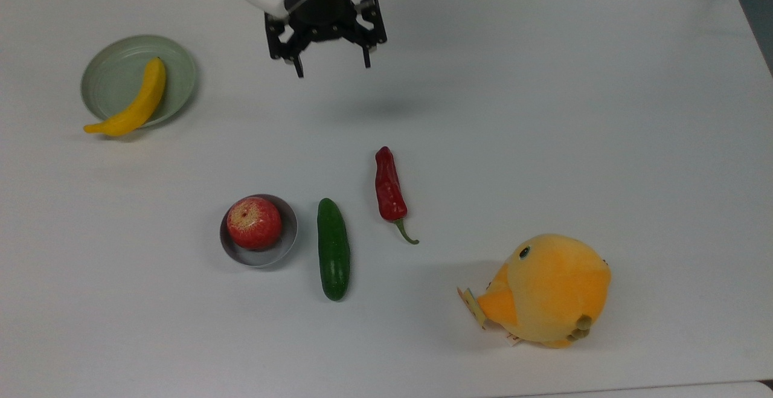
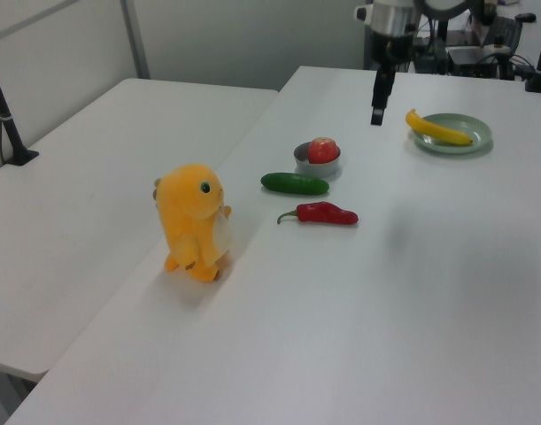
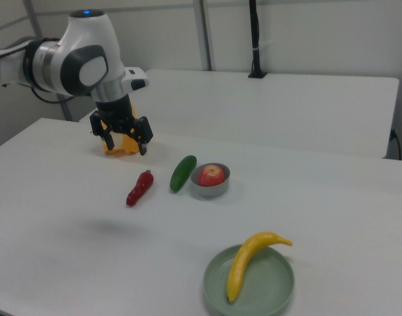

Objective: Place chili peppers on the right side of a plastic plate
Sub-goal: 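Move the open gripper over the red chili pepper and lower it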

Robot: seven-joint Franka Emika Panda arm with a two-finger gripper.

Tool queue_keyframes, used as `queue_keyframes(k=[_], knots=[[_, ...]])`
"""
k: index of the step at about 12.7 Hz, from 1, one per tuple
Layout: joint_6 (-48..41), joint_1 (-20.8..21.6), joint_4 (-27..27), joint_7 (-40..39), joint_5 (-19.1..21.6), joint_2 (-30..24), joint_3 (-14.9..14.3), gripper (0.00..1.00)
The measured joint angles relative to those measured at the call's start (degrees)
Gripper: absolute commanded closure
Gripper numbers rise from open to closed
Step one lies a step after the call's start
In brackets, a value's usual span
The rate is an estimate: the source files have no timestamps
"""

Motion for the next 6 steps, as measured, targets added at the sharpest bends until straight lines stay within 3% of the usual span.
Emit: queue_keyframes(k=[6], knots=[[6.9, 1.6, -0.2, -0.3, 0.0, 5.4, 2.0, 0.0]])
